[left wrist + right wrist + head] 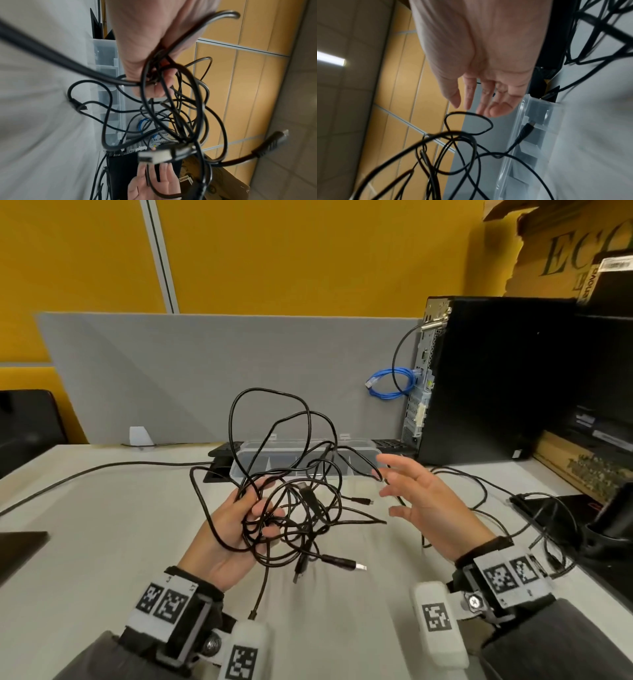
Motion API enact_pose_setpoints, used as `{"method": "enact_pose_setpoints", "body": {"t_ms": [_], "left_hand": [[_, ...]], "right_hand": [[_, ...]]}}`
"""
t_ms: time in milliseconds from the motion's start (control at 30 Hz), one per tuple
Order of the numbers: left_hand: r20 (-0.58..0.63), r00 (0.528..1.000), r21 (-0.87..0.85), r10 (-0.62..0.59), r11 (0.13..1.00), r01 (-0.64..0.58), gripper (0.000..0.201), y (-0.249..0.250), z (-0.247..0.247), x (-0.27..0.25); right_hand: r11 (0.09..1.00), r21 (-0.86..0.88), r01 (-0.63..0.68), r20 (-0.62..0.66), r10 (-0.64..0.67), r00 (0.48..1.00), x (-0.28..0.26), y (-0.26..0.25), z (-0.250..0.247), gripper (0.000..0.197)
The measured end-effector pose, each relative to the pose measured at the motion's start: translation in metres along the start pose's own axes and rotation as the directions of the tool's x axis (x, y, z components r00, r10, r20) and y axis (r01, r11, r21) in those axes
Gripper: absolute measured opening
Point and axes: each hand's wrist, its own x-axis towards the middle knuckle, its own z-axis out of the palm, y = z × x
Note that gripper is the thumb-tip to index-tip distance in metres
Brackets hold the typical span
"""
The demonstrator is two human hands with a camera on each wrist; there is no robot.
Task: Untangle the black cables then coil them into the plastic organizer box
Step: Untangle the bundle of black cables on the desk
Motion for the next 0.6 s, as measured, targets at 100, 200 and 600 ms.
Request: {"method": "enact_pose_setpoints", "body": {"t_ms": [100,200,600], "left_hand": [[0.025,1.0,0.015,0.002,1.0,-0.002,0.021,-0.002,0.004,-0.003],[0.064,0.998,0.046,-0.003,0.999,0.0,0.017,-0.004,0.008,-0.007],[0.203,0.978,0.246,-0.047,0.969,-0.005,0.022,-0.011,0.006,-0.008]], "right_hand": [[0.999,-0.035,0.016,-0.04,-0.018,0.999,0.001,0.001,0.007,0.029],[0.993,-0.063,0.102,-0.039,-0.105,0.994,0.002,0.001,0.01,0.032],[0.957,0.252,0.146,-0.089,-0.128,0.988,0.001,0.0,0.013,0.061]]}}
